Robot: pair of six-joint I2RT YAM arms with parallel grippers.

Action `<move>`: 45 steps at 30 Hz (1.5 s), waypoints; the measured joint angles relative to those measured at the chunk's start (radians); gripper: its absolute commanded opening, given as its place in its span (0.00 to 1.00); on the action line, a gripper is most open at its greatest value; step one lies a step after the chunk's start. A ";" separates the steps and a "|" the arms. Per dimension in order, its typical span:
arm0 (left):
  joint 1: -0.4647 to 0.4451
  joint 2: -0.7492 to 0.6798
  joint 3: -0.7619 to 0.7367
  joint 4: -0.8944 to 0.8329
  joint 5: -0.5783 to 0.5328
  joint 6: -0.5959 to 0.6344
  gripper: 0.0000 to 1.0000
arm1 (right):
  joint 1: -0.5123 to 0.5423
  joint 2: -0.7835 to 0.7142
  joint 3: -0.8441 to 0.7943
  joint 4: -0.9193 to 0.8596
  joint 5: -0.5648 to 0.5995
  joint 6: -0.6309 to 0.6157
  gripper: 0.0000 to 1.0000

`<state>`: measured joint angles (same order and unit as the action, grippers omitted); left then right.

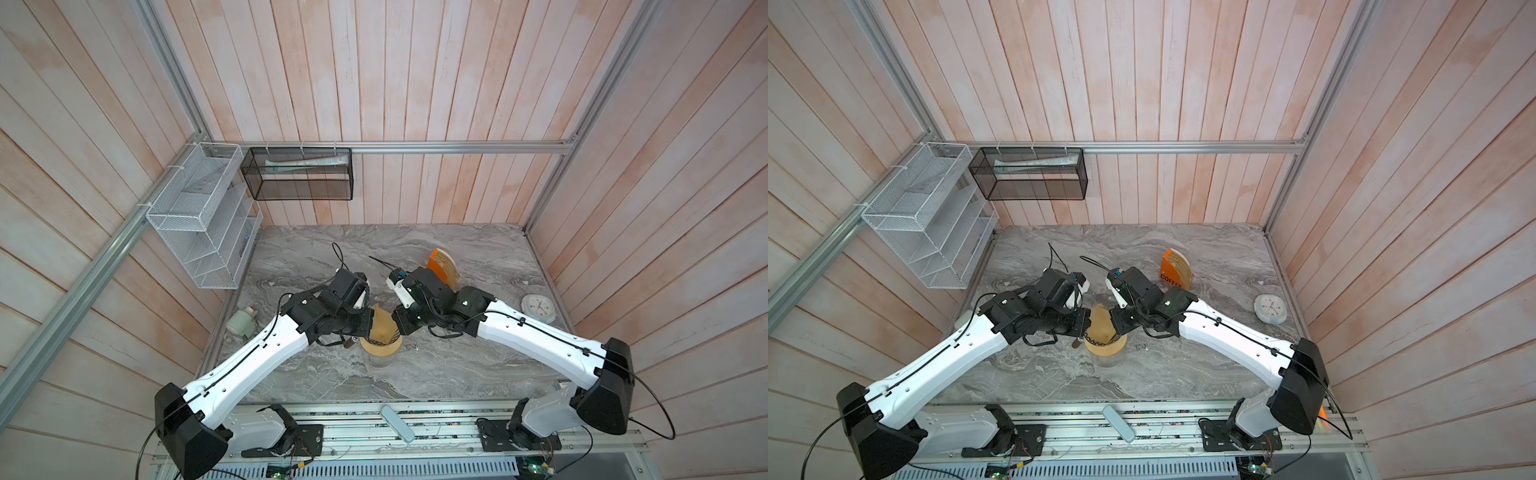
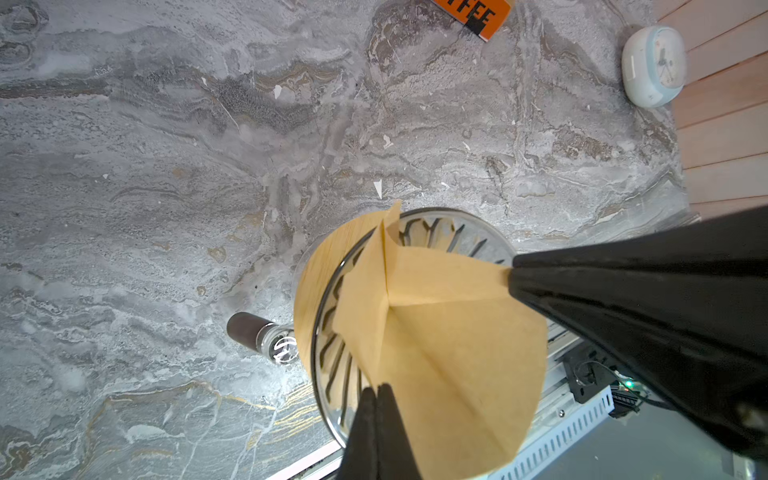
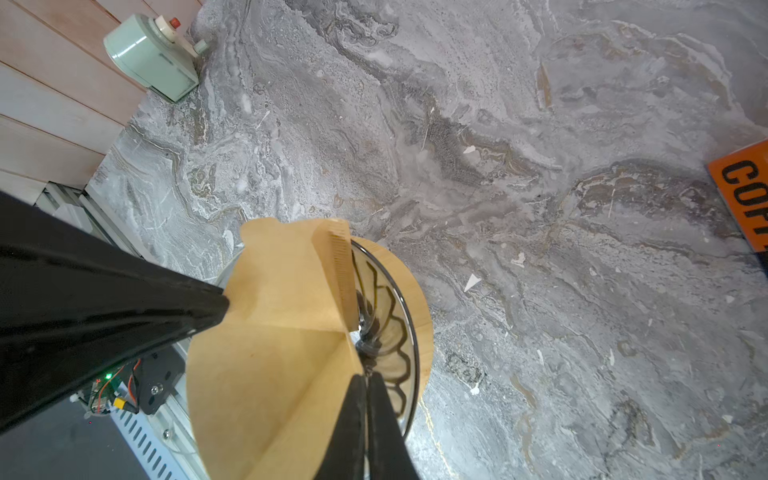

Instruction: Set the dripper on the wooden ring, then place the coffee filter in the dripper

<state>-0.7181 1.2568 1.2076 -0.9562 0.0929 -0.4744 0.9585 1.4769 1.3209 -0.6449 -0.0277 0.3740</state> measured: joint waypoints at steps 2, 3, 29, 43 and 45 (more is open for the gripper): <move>0.000 0.000 -0.004 0.003 0.000 0.000 0.03 | 0.000 0.002 0.000 0.000 0.000 0.000 0.07; 0.000 0.000 -0.007 0.004 0.000 0.000 0.03 | 0.000 0.002 0.000 0.000 0.000 0.000 0.07; 0.000 0.017 -0.021 0.007 -0.016 0.000 0.03 | 0.000 0.027 -0.015 -0.008 0.008 0.000 0.07; 0.000 0.027 -0.022 0.011 -0.023 0.000 0.03 | 0.000 0.032 -0.015 -0.006 0.008 -0.001 0.06; 0.000 0.027 -0.022 0.011 -0.023 0.000 0.03 | 0.000 0.033 -0.015 -0.006 0.008 -0.001 0.06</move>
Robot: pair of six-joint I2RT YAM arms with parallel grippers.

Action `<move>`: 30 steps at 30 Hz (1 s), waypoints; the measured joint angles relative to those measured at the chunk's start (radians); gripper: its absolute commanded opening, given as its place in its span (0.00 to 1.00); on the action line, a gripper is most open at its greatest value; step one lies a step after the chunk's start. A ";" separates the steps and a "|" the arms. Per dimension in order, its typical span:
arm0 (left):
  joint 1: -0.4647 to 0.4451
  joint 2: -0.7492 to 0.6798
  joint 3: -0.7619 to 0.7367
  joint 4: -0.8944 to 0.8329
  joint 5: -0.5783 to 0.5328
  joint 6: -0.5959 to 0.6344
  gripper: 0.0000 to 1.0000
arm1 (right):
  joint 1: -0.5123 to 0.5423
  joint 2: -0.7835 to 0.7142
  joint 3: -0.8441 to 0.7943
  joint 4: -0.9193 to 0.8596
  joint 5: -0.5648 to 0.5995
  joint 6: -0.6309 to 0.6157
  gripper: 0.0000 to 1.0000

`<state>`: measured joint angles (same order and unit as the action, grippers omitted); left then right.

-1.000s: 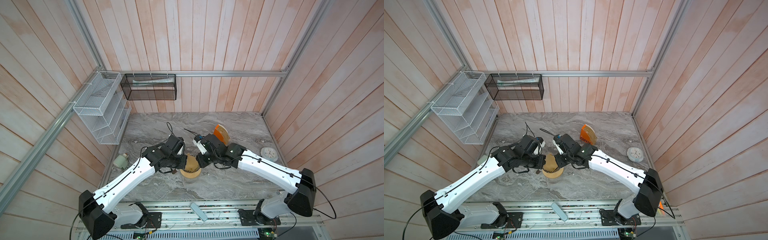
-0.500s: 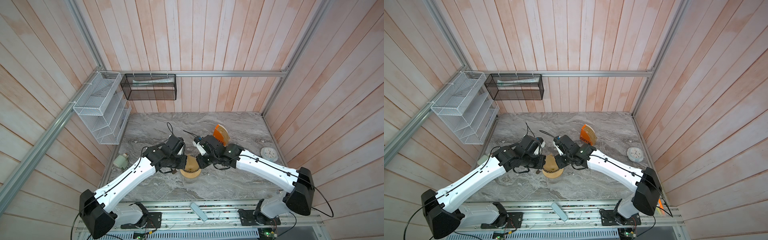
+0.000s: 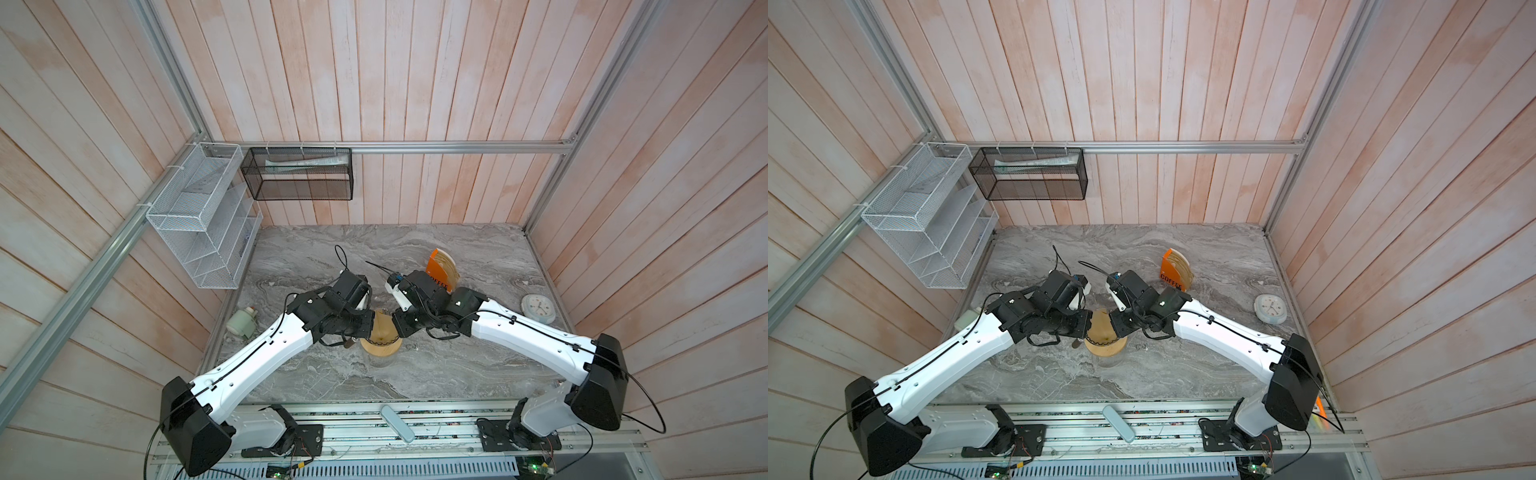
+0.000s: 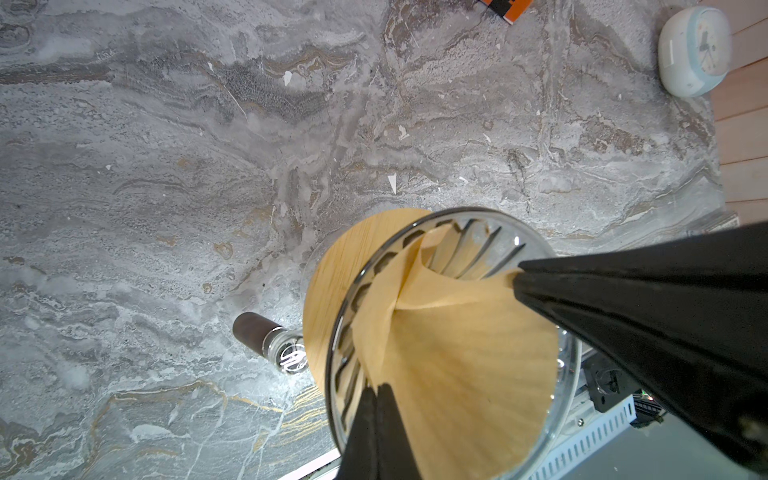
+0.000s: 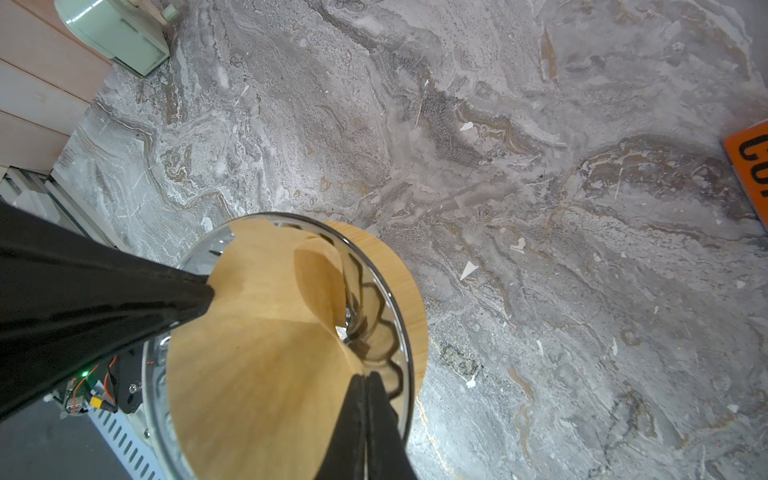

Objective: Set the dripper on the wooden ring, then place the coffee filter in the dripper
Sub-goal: 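Press the filter walls against the dripper sides with both grippers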

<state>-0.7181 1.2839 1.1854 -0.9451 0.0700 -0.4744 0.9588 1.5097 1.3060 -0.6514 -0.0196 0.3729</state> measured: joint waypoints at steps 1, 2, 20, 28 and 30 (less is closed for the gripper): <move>0.000 0.000 0.000 0.000 0.000 0.000 0.03 | 0.000 0.000 0.000 0.000 0.000 0.000 0.06; 0.000 0.001 0.000 0.000 0.000 0.000 0.03 | 0.000 0.000 0.000 0.000 0.000 0.000 0.06; 0.000 0.001 -0.009 0.018 -0.002 0.000 0.03 | 0.000 0.008 0.000 0.005 0.000 0.000 0.06; -0.001 -0.003 -0.006 0.021 -0.014 0.005 0.28 | 0.000 0.008 0.010 0.008 -0.007 0.001 0.15; -0.001 -0.006 -0.003 0.026 -0.014 0.000 0.33 | 0.000 0.008 0.013 0.008 -0.008 0.001 0.18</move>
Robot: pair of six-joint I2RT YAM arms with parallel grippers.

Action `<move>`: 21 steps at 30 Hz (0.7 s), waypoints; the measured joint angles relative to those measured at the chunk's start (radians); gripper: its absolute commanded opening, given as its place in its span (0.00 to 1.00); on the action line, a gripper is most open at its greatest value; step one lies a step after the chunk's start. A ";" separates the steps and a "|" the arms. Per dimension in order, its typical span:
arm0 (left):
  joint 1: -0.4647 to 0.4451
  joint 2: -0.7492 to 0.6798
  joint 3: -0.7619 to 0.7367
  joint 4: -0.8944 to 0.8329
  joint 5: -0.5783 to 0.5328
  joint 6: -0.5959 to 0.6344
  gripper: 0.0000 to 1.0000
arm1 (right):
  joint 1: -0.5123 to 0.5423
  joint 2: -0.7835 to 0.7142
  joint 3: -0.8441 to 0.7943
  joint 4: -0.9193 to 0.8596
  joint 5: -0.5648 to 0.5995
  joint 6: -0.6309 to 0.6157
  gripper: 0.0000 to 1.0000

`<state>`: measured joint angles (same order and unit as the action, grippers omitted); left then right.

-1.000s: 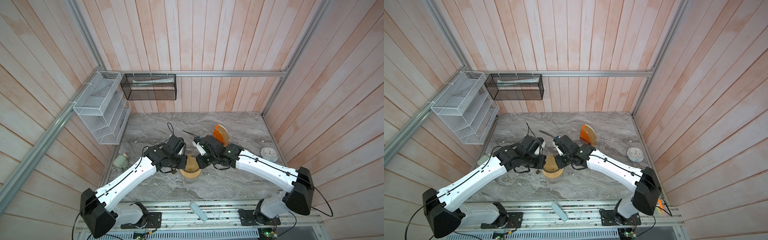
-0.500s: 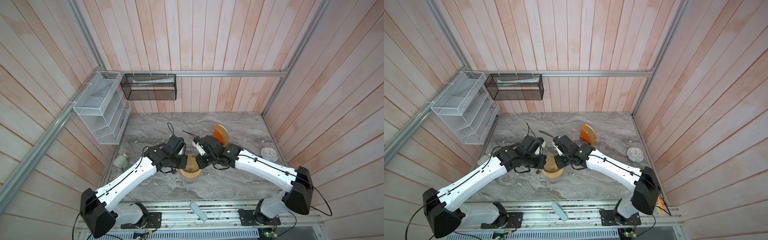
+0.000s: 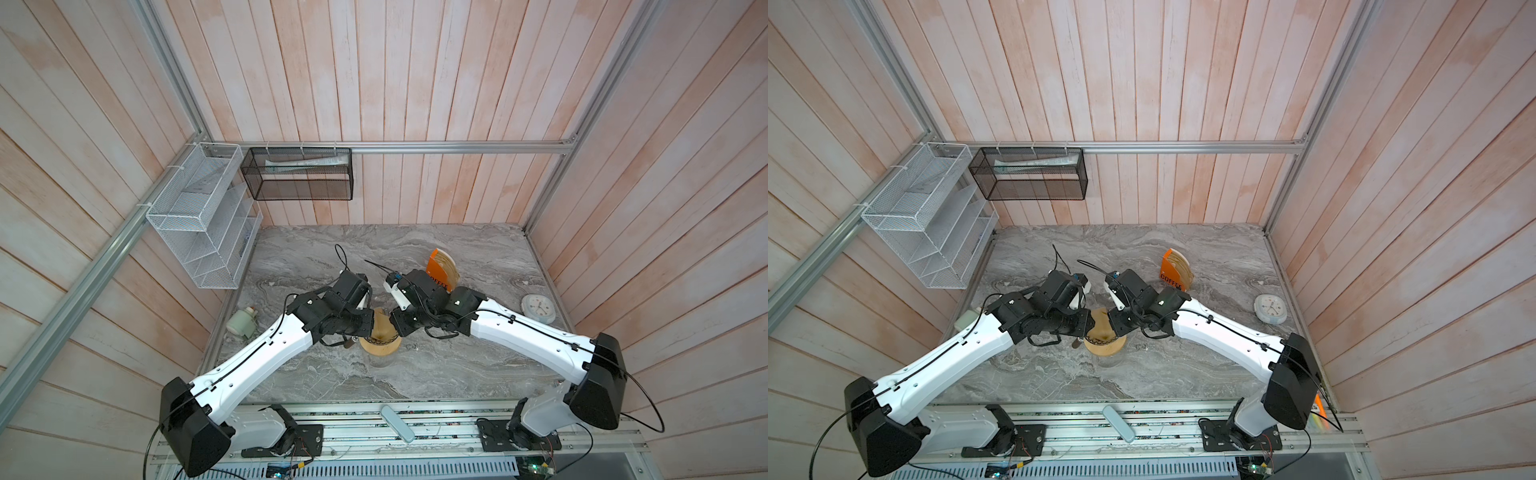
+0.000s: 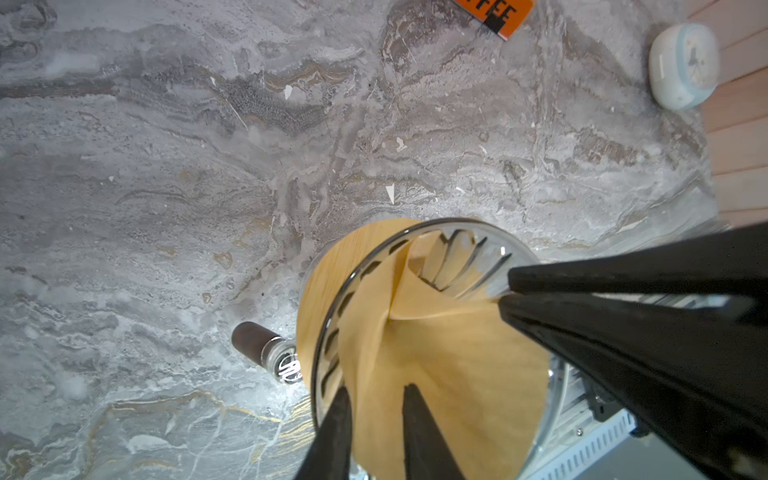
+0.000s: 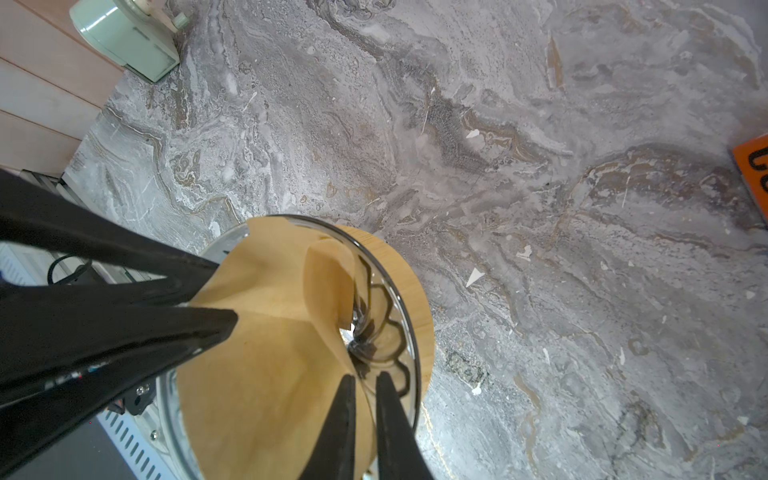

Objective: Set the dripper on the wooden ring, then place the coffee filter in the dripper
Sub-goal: 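Press the filter walls against the dripper sides with both grippers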

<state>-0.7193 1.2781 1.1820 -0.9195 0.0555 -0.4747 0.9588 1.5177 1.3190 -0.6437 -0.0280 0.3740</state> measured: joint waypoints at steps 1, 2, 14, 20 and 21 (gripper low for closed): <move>0.000 -0.003 0.001 0.002 0.000 -0.001 0.34 | 0.000 0.000 0.001 0.000 0.000 0.000 0.19; 0.000 -0.005 0.002 0.003 0.000 -0.003 0.34 | 0.000 0.000 0.003 -0.001 0.000 0.000 0.20; 0.000 -0.018 0.011 -0.005 -0.006 -0.001 0.40 | 0.000 -0.001 0.023 -0.016 0.005 0.000 0.29; 0.001 -0.036 0.015 -0.023 -0.037 -0.004 0.41 | 0.000 -0.004 0.027 -0.026 0.013 0.000 0.29; 0.001 -0.041 0.021 -0.026 -0.043 -0.004 0.41 | 0.000 -0.006 0.027 -0.029 0.014 0.000 0.29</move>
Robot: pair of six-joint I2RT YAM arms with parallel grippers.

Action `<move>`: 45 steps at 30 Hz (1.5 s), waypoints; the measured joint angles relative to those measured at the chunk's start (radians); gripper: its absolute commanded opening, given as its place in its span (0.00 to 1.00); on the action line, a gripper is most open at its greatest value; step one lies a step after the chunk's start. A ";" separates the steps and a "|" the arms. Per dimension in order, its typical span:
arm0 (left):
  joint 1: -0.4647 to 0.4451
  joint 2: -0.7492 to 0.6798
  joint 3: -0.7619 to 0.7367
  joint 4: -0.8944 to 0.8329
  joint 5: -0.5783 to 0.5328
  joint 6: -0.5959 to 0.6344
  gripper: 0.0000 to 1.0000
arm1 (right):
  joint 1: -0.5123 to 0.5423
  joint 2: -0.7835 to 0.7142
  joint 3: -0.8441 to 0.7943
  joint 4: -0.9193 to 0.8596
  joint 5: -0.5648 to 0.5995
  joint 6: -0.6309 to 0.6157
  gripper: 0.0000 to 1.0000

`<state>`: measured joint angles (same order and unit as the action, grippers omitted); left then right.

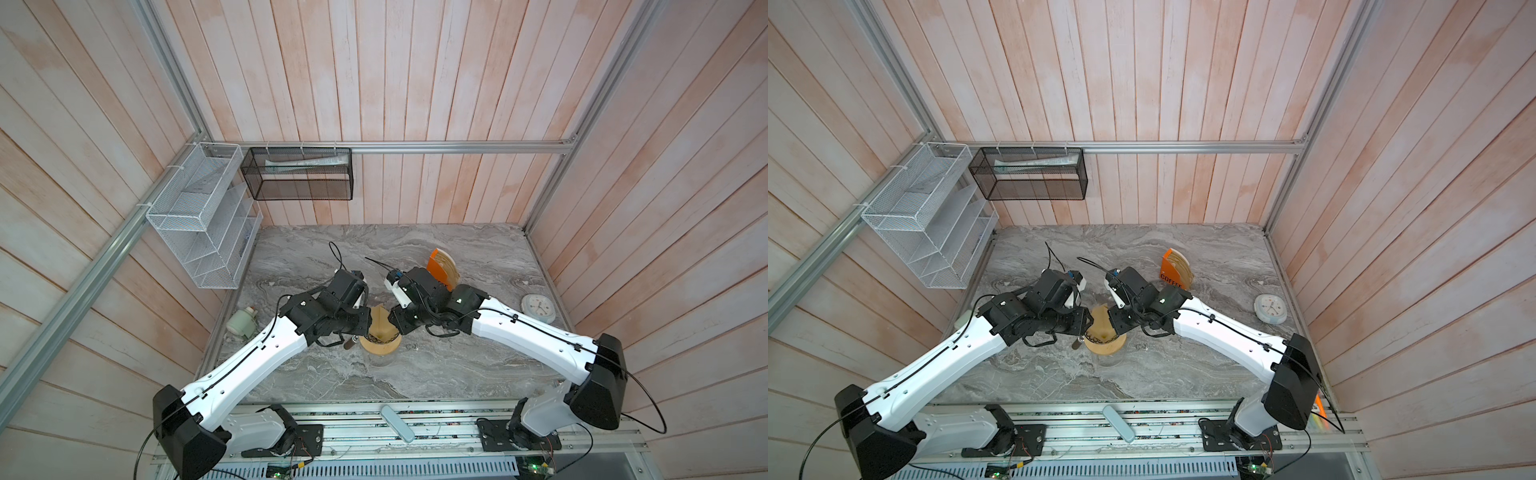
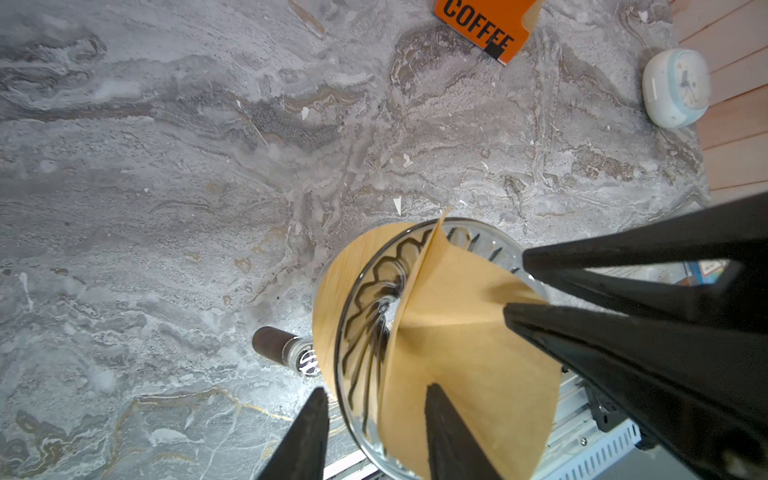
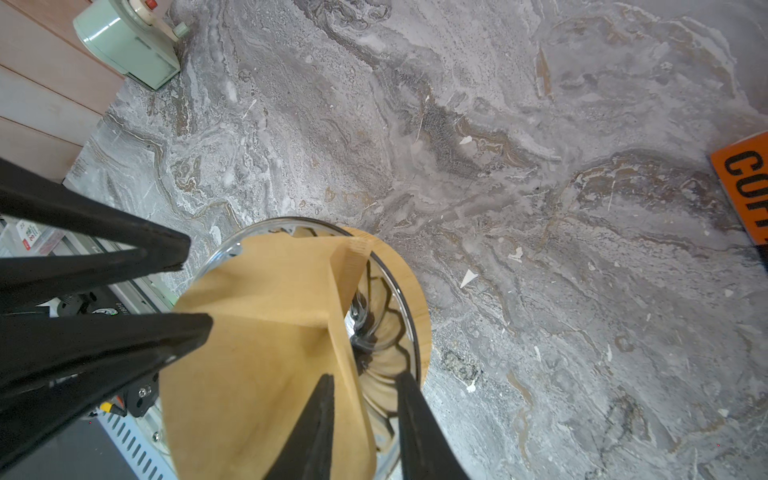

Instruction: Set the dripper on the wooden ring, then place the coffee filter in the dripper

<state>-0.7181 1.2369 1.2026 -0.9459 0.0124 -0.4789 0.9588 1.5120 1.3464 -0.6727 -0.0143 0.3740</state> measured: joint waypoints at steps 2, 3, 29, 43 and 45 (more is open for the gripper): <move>0.000 -0.010 0.011 0.000 -0.013 0.000 0.39 | 0.000 -0.005 0.005 -0.006 0.007 0.000 0.29; 0.000 -0.014 0.018 0.000 -0.017 0.000 0.38 | 0.000 -0.010 0.006 -0.008 0.013 0.000 0.29; 0.000 -0.008 -0.019 0.071 0.058 0.031 0.21 | 0.000 -0.028 0.013 0.023 0.020 -0.007 0.13; 0.000 -0.009 -0.061 0.079 0.058 0.030 0.21 | 0.000 -0.006 -0.027 0.040 0.014 -0.008 0.13; 0.000 -0.010 -0.066 0.084 0.059 0.030 0.21 | 0.000 -0.005 -0.027 0.045 0.013 -0.008 0.13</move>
<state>-0.7181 1.2266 1.1362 -0.8623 0.0711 -0.4492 0.9585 1.5074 1.3190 -0.6281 -0.0017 0.3656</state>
